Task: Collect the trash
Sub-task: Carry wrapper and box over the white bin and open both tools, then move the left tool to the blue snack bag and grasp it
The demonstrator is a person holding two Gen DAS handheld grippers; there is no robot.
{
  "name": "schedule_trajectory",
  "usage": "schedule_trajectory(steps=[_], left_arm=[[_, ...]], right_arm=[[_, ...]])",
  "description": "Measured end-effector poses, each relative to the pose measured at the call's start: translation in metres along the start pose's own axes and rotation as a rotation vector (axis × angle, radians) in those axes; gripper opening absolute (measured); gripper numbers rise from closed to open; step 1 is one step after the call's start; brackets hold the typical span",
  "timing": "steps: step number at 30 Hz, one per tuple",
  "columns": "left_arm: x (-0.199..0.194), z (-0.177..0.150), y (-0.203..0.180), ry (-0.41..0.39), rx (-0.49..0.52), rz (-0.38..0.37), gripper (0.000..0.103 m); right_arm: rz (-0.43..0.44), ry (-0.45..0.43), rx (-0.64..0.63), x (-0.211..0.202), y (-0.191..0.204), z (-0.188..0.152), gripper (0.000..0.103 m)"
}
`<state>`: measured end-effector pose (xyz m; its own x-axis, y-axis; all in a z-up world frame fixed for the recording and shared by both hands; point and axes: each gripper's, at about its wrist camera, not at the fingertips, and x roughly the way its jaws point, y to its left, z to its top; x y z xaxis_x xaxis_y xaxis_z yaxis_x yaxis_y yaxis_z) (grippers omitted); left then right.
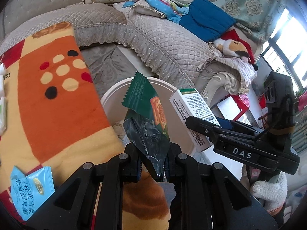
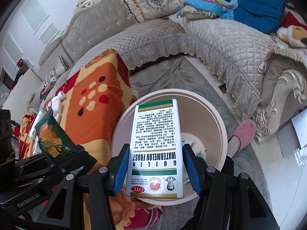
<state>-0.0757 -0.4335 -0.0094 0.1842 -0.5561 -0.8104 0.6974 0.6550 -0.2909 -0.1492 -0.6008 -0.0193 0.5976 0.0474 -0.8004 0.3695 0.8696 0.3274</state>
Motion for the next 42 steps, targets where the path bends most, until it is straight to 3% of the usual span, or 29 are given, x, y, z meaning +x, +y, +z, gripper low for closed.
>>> schedule_trajectory(steps=[6,11,15,28,42], left_arm=[[0.001,0.001,0.002,0.0,-0.026,-0.029,0.048],[-0.003,0.001,0.004,-0.005,-0.042,-0.037,0.048],[-0.007,0.0,0.006,-0.01,-0.044,-0.03,0.048],[-0.03,-0.016,0.015,-0.035,-0.035,0.003,0.048],[-0.035,-0.06,0.05,0.001,-0.065,0.059,0.048]], right_arm=[[-0.005,0.031,0.041,0.016,-0.009,-0.001,0.053],[-0.019,0.053,0.073,0.024,-0.014,-0.002,0.055],[-0.005,0.061,0.071,0.024,-0.012,-0.004,0.063],[0.026,0.054,0.011,0.014,0.024,-0.007,0.064],[0.057,0.06,-0.075,0.01,0.075,-0.011,0.064]])
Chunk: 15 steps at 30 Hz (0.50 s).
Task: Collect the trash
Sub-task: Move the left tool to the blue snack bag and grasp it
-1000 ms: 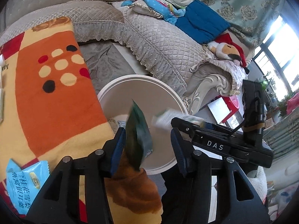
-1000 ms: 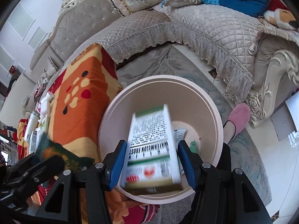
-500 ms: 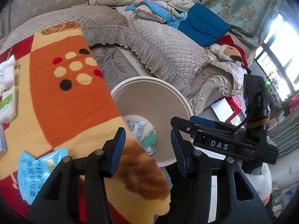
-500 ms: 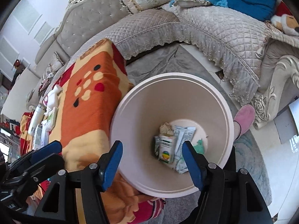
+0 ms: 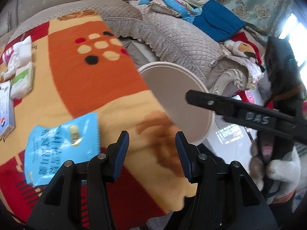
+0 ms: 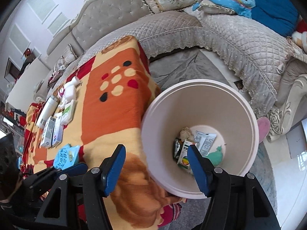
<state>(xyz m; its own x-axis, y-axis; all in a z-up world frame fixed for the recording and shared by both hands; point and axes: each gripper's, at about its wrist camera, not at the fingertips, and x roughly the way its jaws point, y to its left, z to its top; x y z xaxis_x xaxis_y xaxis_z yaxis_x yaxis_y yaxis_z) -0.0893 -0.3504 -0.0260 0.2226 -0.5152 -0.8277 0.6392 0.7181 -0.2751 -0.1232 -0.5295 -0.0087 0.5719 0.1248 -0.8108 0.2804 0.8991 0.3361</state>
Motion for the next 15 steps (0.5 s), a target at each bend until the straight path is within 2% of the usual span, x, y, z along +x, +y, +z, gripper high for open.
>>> schedule_trajectory(steps=[5,7,11,15], left_arm=[[0.003,0.007,0.031,-0.031,-0.036,0.042,0.048],[0.004,0.017,0.053,-0.047,-0.082,0.067,0.048],[-0.004,0.037,0.088,-0.054,-0.177,0.028,0.048],[-0.03,0.042,0.092,-0.086,-0.164,-0.025,0.05]], right_arm=[[0.011,0.0,-0.025,0.0,0.016,0.0,0.064],[0.019,-0.001,-0.03,0.0,0.021,0.0,0.065],[0.032,0.002,-0.055,0.002,0.034,-0.001,0.065],[0.042,0.009,-0.074,0.006,0.044,-0.001,0.065]])
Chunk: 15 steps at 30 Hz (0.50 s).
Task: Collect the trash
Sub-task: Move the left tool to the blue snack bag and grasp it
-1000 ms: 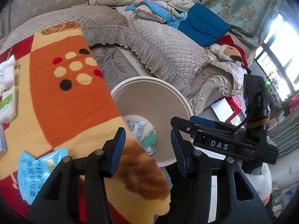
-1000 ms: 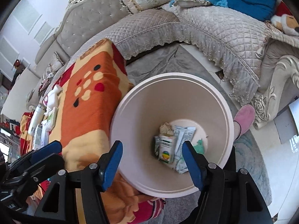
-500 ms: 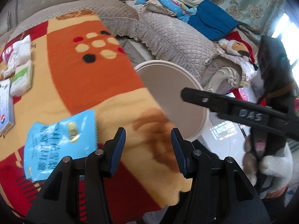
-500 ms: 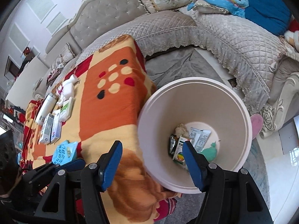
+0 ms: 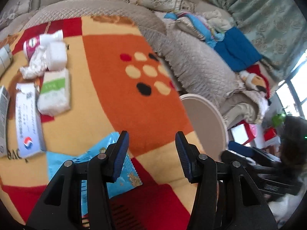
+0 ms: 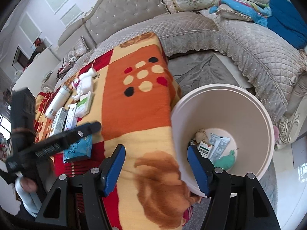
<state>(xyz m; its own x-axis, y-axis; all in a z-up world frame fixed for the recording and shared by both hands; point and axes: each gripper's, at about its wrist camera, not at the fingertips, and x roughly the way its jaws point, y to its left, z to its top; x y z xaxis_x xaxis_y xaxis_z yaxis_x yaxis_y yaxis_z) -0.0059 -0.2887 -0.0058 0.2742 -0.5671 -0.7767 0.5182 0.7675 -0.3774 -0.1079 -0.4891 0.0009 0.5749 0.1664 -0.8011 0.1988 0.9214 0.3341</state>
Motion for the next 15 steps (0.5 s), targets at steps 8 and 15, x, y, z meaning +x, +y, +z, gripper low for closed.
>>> schedule_trajectory(steps=[8,15], left_arm=[[-0.043,-0.006,0.018,0.036,0.123,-0.102,0.079],[-0.037,-0.023,0.04,0.097,0.27,-0.053,0.079]], right_arm=[[0.008,0.025,-0.007,0.01,0.009,0.0,0.065],[0.024,0.035,-0.017,0.016,0.021,0.003,0.07]])
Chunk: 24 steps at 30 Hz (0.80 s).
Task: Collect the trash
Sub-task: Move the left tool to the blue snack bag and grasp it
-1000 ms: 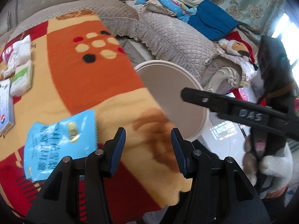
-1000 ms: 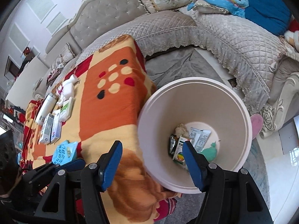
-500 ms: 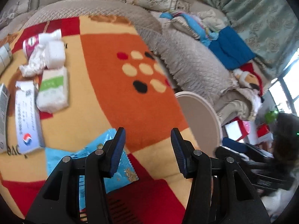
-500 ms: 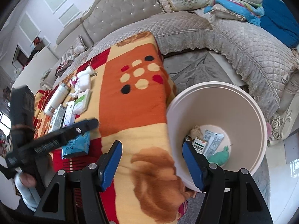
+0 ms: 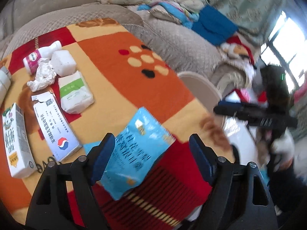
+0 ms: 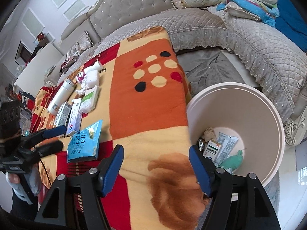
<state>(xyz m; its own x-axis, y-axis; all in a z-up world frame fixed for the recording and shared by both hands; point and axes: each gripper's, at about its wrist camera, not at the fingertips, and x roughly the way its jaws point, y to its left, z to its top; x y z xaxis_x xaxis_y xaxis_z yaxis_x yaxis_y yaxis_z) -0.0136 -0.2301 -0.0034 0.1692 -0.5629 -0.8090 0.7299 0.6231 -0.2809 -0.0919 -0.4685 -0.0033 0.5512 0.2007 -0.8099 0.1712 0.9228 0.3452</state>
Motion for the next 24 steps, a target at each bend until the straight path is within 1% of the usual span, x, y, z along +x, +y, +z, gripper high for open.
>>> schedule_trajectory(steps=[5,7,10,12,14,17,19,21,24], left_arm=[[0.022,-0.013,-0.009,0.07,0.161,0.035,0.079],[0.027,-0.014,-0.015,0.075,0.216,0.05,0.079],[0.031,-0.01,-0.019,0.069,0.26,0.092,0.079],[0.032,-0.005,-0.017,0.059,0.271,0.129,0.079],[0.032,0.0,-0.013,0.049,0.28,0.147,0.079],[0.041,-0.001,-0.008,0.094,0.316,0.19,0.079],[0.049,-0.006,-0.001,0.145,0.316,0.194,0.079],[0.05,-0.009,0.002,0.147,0.301,0.191,0.079],[0.043,-0.009,0.005,0.114,0.254,0.172,0.077]], right_arm=[[0.007,0.017,-0.008,0.009,0.008,0.001,0.071],[0.01,0.025,-0.006,0.012,0.01,0.001,0.071],[0.008,0.034,-0.008,0.016,0.012,0.002,0.071],[0.008,0.037,-0.009,0.017,0.012,0.003,0.071],[0.011,0.038,-0.008,0.018,0.013,0.004,0.071],[0.016,0.039,-0.009,0.019,0.014,0.005,0.071],[0.017,0.042,-0.012,0.021,0.016,0.005,0.071],[0.019,0.042,-0.013,0.022,0.016,0.005,0.071],[0.021,0.049,-0.016,0.026,0.019,0.007,0.071]])
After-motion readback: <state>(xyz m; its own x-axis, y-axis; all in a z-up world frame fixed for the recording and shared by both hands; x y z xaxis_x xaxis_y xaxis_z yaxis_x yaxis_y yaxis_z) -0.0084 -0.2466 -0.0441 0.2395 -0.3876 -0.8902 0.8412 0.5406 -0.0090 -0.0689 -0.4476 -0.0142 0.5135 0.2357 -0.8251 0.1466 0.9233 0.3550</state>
